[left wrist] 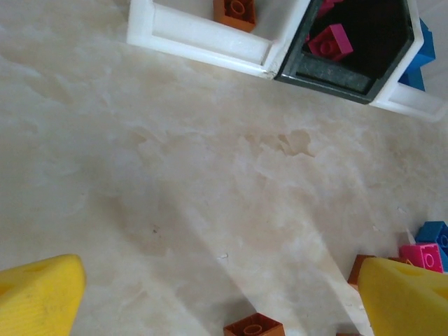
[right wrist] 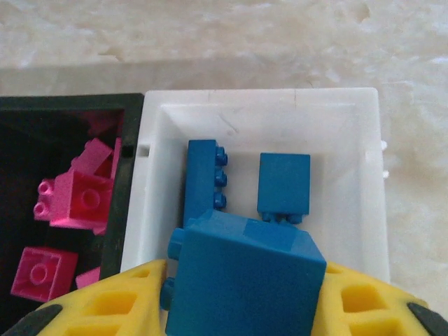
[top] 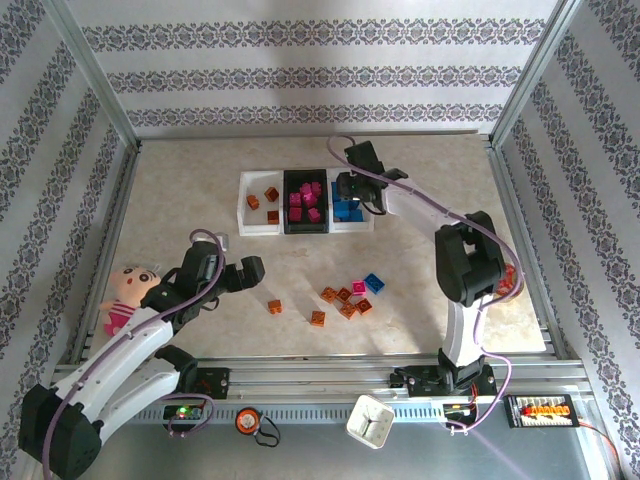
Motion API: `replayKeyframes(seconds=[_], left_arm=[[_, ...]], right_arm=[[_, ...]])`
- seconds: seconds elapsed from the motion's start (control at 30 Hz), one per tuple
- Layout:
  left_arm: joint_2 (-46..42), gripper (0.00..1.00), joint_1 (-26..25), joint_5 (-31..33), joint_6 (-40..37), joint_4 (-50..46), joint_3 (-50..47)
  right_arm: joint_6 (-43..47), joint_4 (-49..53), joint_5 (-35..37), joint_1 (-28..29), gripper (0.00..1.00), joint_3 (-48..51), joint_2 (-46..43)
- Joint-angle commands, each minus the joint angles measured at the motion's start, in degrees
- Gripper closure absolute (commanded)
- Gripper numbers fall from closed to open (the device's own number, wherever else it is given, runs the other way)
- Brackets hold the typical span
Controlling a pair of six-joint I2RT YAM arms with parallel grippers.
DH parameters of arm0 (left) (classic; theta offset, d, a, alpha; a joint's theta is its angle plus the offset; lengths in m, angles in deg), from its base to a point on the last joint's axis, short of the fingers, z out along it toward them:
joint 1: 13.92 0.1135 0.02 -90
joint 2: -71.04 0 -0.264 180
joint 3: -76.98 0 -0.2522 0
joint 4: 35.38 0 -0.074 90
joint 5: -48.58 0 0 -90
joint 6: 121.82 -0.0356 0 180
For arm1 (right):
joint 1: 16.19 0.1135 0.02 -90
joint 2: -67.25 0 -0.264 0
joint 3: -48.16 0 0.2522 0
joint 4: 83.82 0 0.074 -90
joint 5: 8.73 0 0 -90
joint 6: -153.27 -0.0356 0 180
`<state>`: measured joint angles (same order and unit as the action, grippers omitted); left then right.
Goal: Sort the legos into containers by color
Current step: Place the lego in the container, then pick up the lego from the middle-left of the table.
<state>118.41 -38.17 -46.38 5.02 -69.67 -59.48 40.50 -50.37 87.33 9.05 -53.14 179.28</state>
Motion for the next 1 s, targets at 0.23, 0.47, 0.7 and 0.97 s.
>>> replayKeyframes(seconds=[0.23,0.47,0.7,0.97], left_arm=[[4.8,0.04,-1.93,-6.7,-3.2,-0.27,1.74],[11.92,0.08,-15.91,-0.13,-3.71,-3.99,3.58],[22.54,0.22,-21.44,2.88,-3.78,-3.2,6.08],[28.68,0.46,-21.45,1.99,-3.08,1.58,5.74]], right_arm=[[-2.11,7.05,3.01,-0.08,0.3,-8.03,3.86],[-1.75,2.81,2.07,1.95,0.29,1.47,-3.5],[-2.88,-0.71,0.55,3.39,0.28,10.47,-9.76],[-3.23,-2.81,0.44,4.65,0.28,18.17,-16.7]])
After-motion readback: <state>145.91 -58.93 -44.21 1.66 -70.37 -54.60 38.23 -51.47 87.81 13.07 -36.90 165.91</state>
